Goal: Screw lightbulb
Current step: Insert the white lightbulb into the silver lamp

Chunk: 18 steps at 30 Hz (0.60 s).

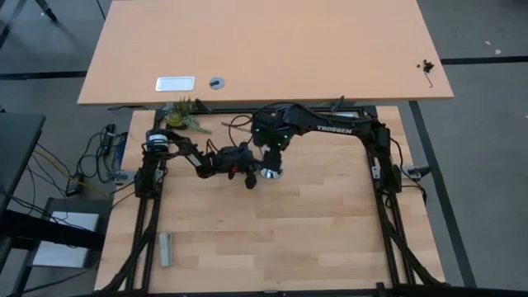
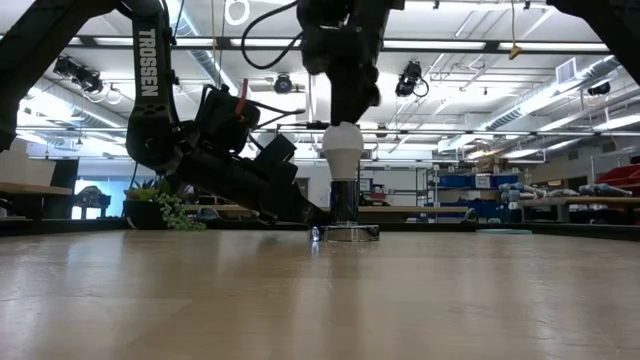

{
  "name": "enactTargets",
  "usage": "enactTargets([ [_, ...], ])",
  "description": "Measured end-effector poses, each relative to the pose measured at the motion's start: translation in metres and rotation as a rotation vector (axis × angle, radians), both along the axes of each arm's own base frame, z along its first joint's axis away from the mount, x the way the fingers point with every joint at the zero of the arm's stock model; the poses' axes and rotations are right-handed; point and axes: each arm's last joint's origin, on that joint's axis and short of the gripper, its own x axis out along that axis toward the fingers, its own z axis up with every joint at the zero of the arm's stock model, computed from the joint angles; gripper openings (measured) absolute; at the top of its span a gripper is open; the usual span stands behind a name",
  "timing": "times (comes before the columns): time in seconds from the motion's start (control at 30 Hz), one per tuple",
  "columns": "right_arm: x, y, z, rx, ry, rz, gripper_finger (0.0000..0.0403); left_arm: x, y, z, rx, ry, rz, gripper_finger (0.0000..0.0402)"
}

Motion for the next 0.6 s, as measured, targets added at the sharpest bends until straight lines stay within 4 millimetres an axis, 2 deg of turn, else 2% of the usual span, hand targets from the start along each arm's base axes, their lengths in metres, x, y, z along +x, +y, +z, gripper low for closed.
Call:
enactTargets([
  [0.1,-0.001,0.0,-0.003,0.057,0.012,-0.245,0.0221,0.0,0.0,0.0,0.0,0.0,0.0,0.0],
  [0.27,-0.002,0.0,-0.001,0.048,0.019,-0.208,0.0233,0.0,0.0,0.0,0.0,0.0,0.0,0.0],
  [0.4,0.001,0.0,0.014,-0.001,-0.019,-0.063,0.0249,0.0,0.0,0.0,-0.001,0.0,0.0,0.0],
  [0.5,0.0,0.0,0.031,-0.086,-0.065,0.171,0.0262,0.0,0.0,0.0,-0.001,0.0,0.0,0.0],
  [0.6,0.0,0.002,0.033,-0.116,-0.071,0.427,0.0267,0.0,0.0,0.0,-0.001,0.0,0.0,0.0],
])
